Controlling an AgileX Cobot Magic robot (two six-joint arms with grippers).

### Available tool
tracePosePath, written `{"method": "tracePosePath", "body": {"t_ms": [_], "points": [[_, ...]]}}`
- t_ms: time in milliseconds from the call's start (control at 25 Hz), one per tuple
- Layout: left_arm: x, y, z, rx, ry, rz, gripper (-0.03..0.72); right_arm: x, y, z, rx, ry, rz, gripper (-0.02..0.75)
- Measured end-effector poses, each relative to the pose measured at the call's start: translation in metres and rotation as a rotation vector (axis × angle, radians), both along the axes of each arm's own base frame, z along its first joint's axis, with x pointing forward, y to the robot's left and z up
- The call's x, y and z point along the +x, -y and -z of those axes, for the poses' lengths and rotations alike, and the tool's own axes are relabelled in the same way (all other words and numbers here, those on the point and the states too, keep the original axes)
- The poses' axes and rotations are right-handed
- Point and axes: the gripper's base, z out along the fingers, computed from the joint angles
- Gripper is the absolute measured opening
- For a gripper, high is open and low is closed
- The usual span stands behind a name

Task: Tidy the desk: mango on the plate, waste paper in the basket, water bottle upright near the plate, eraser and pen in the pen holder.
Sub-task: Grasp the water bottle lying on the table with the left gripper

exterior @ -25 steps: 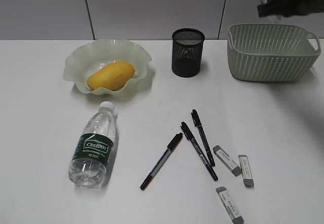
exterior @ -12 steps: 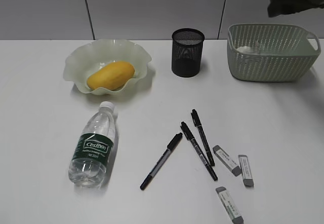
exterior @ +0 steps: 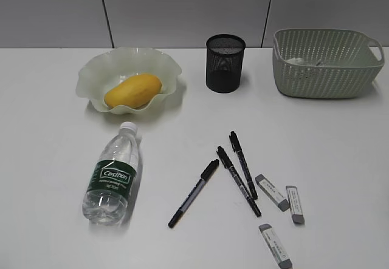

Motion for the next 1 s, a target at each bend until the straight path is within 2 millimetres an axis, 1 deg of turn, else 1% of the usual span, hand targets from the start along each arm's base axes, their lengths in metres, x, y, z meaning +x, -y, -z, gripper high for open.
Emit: {"method": "tracePosePath", "body": {"t_ms": [40,80,120,200,320,400,440,560,640,680,840,920,1000], "points": [[0.001,0.000,0.000,0.002,-0.009,0.000,0.246,-0.017,0.001,0.003,0.001,-0.007,-0.003,0.379],[0.003,0.001,0.000,0.004,-0.016,0.001,0.246,-0.041,0.004,0.003,0.007,0.027,-0.004,0.368],[0.004,0.001,0.000,0.005,-0.023,0.001,0.246,-0.055,0.005,0.006,0.008,0.041,-0.007,0.359],[0.007,0.002,0.000,0.010,-0.039,0.001,0.246,-0.082,0.007,0.010,0.013,0.100,-0.009,0.350],[0.012,0.003,0.000,0.021,-0.069,0.002,0.251,-0.117,0.011,0.012,0.023,0.256,-0.010,0.349],[0.018,0.006,0.001,0.036,-0.107,0.012,0.285,-0.137,0.014,0.013,0.030,0.362,-0.008,0.349],[0.023,0.008,0.001,0.045,-0.131,0.022,0.311,-0.143,0.014,0.015,0.031,0.399,-0.007,0.349],[0.042,0.017,-0.006,0.038,-0.180,0.064,0.432,-0.158,0.016,0.022,0.039,0.482,-0.006,0.364],[0.061,0.024,-0.012,0.031,-0.207,0.080,0.482,-0.164,0.017,0.023,0.043,0.524,-0.006,0.389],[0.072,0.028,-0.015,0.025,-0.216,0.086,0.496,-0.165,0.017,0.023,0.044,0.530,-0.006,0.402],[0.129,0.045,-0.013,0.042,-0.328,0.096,0.512,-0.165,0.017,0.023,0.044,0.529,-0.006,0.431],[0.167,0.057,0.003,0.057,-0.438,0.100,0.517,-0.165,0.017,0.023,0.044,0.529,-0.005,0.438],[0.196,0.070,0.017,0.063,-0.526,0.114,0.537,-0.165,0.017,0.023,0.044,0.529,-0.005,0.438]]}}
